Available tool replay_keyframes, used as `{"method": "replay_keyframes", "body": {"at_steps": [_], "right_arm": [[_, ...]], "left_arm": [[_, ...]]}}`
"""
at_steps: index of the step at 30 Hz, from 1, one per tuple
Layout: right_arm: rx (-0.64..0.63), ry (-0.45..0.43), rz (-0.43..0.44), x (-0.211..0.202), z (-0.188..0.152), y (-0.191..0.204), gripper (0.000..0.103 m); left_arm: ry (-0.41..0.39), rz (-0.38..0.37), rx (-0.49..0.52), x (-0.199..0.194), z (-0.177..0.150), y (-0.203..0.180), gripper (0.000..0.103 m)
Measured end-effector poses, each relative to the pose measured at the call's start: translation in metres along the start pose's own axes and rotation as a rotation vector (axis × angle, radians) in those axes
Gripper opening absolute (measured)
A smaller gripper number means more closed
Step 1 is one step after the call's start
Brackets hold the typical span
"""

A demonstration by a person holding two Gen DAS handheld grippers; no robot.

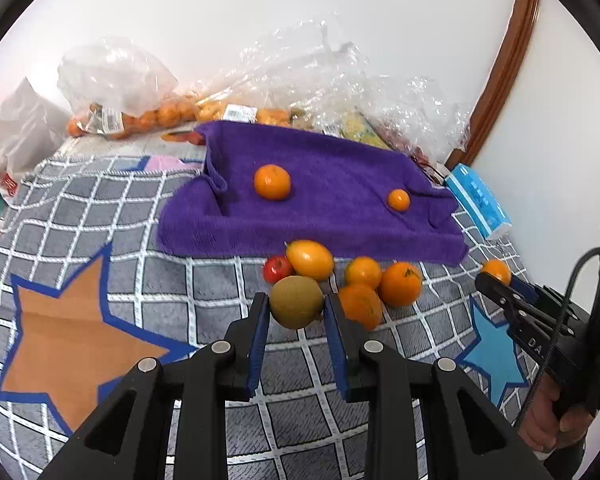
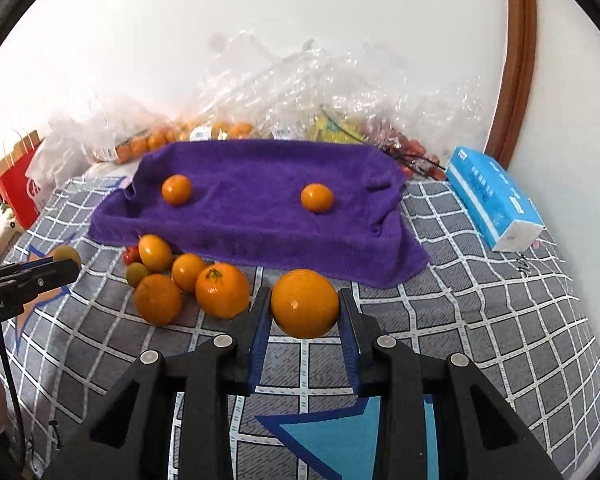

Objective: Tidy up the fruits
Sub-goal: 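Lift and carry the orange and kiwi over the purple towel with both tools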

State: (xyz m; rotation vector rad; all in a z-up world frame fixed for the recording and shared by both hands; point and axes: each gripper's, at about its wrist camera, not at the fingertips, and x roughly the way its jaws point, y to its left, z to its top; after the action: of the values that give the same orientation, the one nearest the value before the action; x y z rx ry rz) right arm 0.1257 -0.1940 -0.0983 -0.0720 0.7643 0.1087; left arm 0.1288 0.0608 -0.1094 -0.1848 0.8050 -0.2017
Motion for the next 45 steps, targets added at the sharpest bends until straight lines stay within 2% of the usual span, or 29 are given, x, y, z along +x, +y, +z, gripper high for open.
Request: {"method": "replay_keyframes", "body": {"at_steps": [10, 27, 36, 45], "right_arm": [[0.038, -0.062, -0.003, -0.011, 0.029, -0.009, 0.032], [0.033, -0.126, 0.025, 0.024, 0.083, -0.007, 0.032], [0.039, -0.108, 0.036, 0.054, 0.083, -0.015, 0.032], [0.081, -0.102, 0.020, 0.064, 0.081, -0.035, 0.032]], "left_arm": [[-0.073, 0.013, 0.026, -0.009, 0.039, -0.015, 0.027], [-0.112, 0.023, 0.024, 0.033, 0.090, -0.014, 0.027], [-0.070, 0.019, 0.006, 0.065, 0.088, -0.005, 0.027], [-0.038, 0.026, 0.002, 0.079, 0.085, -0.001, 0.027]]}}
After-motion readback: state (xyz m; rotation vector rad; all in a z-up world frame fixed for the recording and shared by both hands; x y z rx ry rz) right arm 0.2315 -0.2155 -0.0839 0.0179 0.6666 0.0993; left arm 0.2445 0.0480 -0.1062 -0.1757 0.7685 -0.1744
